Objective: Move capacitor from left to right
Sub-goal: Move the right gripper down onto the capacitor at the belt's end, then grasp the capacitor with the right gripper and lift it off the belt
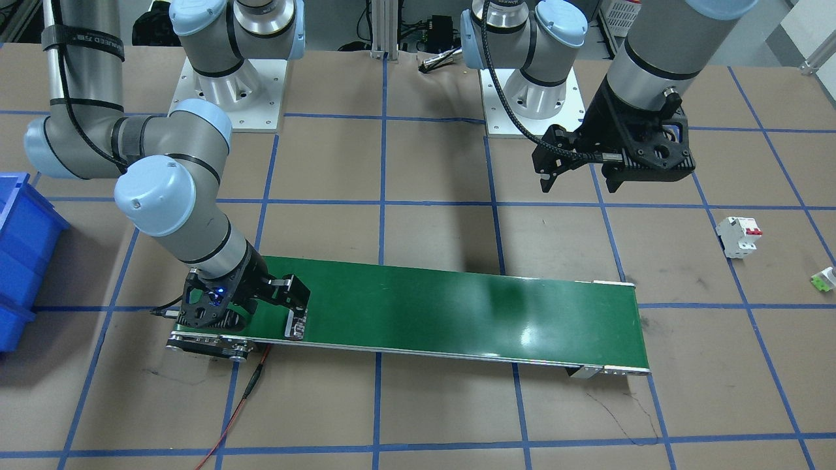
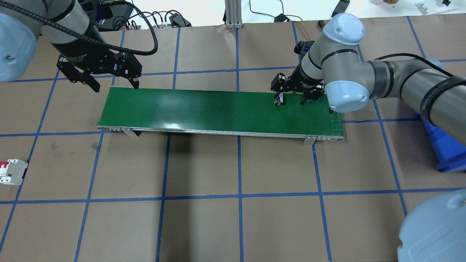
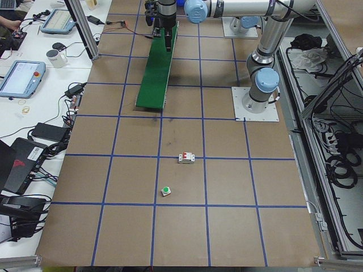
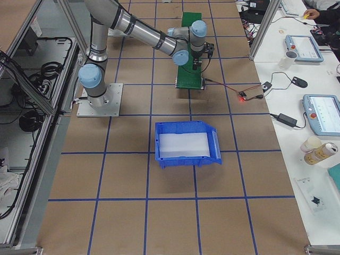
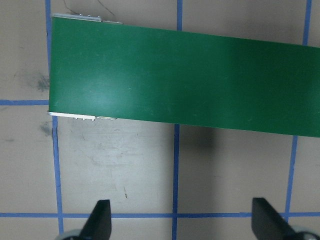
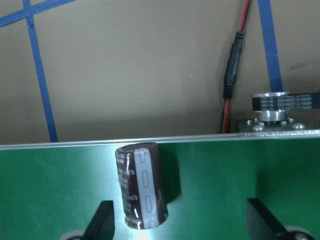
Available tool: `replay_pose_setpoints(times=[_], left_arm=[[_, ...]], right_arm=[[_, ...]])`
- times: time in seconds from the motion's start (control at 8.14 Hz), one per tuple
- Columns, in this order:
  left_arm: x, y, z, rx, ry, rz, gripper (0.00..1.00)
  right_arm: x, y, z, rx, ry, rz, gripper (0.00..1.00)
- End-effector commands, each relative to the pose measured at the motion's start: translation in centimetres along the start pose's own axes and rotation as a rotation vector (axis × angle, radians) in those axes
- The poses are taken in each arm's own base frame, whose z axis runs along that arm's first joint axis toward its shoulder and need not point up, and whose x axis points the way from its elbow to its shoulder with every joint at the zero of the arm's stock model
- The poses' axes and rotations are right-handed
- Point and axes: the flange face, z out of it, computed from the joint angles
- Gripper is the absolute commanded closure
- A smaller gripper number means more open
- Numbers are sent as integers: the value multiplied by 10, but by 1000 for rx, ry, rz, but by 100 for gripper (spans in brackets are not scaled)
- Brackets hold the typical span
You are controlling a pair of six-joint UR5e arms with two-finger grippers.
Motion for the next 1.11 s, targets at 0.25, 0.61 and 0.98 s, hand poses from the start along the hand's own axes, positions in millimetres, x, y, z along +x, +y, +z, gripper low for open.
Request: replay_pose_setpoints(times=[0.25,0.61,0.98], left_arm=[[0,1,-2,4,-2,0,0],[0,1,-2,4,0,0,0],[0,1,-2,4,-2,0,0]], right_arm=[[8,0,8,-4,90,-77,51],[17,0,-1,-5,185,-93,100],[17,-16,-78,4,275,-130,100]])
